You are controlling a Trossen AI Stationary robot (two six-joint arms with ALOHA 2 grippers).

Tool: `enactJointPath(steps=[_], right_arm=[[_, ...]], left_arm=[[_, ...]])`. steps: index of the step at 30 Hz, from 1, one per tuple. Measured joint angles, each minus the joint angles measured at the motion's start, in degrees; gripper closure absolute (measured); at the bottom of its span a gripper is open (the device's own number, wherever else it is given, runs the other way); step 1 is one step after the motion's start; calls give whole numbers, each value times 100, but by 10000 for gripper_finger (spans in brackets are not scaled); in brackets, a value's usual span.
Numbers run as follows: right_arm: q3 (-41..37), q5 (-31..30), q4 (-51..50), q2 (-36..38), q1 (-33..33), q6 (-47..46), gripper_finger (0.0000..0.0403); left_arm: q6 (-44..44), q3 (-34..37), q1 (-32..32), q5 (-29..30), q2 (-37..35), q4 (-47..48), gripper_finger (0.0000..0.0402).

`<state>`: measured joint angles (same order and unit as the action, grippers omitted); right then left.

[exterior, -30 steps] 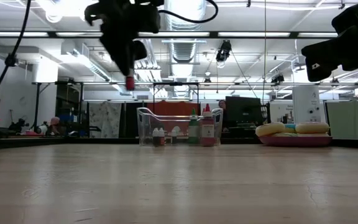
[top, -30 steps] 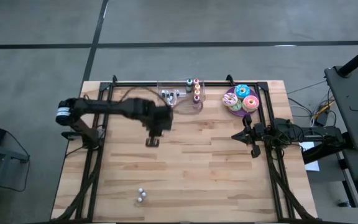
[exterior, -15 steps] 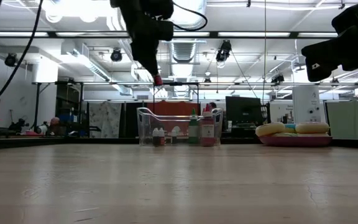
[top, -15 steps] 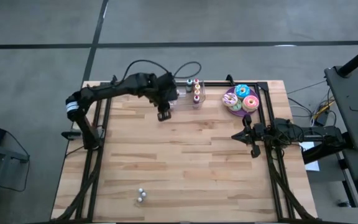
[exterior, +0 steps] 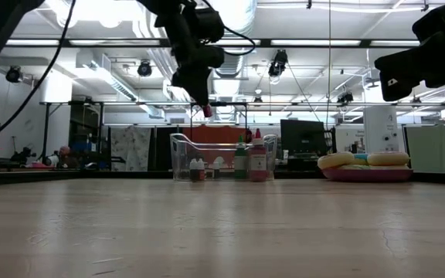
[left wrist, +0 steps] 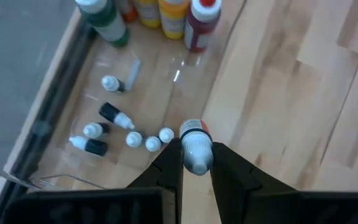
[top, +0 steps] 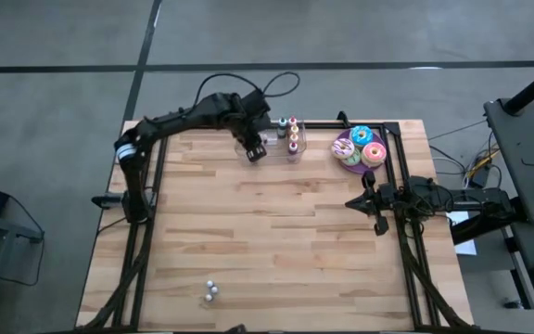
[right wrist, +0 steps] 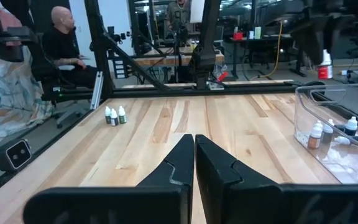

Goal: Pick & Place food coloring
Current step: Put the small top red food coloring bottle into the transparent bin

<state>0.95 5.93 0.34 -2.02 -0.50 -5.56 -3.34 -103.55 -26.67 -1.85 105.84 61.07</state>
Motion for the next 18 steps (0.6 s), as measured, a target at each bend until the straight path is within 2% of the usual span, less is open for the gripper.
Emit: enactJointPath(steps=[8, 18], right_arm=[[0, 1, 0, 0, 0, 0, 394], [0, 2, 0, -2, -1, 0, 394]], left_arm=[[-334, -362, -169, 51, 156, 46, 363], [-402, -378, -337, 296, 171, 40, 363]])
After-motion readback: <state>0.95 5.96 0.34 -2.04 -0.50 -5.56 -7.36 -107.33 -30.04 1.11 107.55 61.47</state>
